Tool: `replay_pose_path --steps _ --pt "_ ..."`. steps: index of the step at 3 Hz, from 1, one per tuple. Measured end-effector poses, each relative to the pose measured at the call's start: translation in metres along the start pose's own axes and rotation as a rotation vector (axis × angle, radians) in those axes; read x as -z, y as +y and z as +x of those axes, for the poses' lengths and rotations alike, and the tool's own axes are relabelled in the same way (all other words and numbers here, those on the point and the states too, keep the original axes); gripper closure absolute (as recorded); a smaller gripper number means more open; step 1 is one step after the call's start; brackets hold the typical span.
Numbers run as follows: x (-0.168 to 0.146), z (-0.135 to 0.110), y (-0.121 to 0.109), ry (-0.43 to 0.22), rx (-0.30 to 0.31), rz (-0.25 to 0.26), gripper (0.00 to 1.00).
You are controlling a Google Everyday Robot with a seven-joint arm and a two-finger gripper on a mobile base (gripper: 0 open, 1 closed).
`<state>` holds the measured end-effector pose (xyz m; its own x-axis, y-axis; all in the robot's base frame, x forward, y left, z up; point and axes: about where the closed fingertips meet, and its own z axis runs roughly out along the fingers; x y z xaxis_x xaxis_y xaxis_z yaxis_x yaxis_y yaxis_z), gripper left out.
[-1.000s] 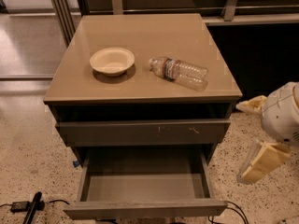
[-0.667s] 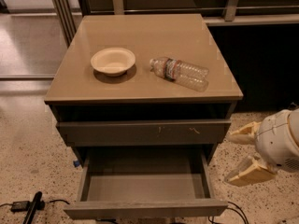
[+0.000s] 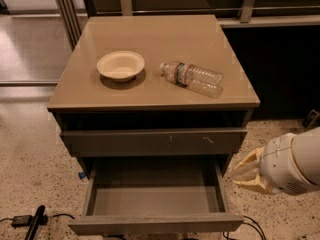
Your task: Close middle drawer
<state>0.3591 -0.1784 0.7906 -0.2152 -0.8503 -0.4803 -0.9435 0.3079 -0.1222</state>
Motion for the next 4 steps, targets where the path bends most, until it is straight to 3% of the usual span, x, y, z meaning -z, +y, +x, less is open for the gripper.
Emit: replay_pose_path --steps 1,2,4 --pt "0.0 0.0 0.0 0.0 0.001 -0.003 1.0" --pt "0.0 0.0 0.0 0.0 0.001 -0.003 1.0" --pt "-0.1 0.06 0.017 -0.046 -0.095 0.023 1.0"
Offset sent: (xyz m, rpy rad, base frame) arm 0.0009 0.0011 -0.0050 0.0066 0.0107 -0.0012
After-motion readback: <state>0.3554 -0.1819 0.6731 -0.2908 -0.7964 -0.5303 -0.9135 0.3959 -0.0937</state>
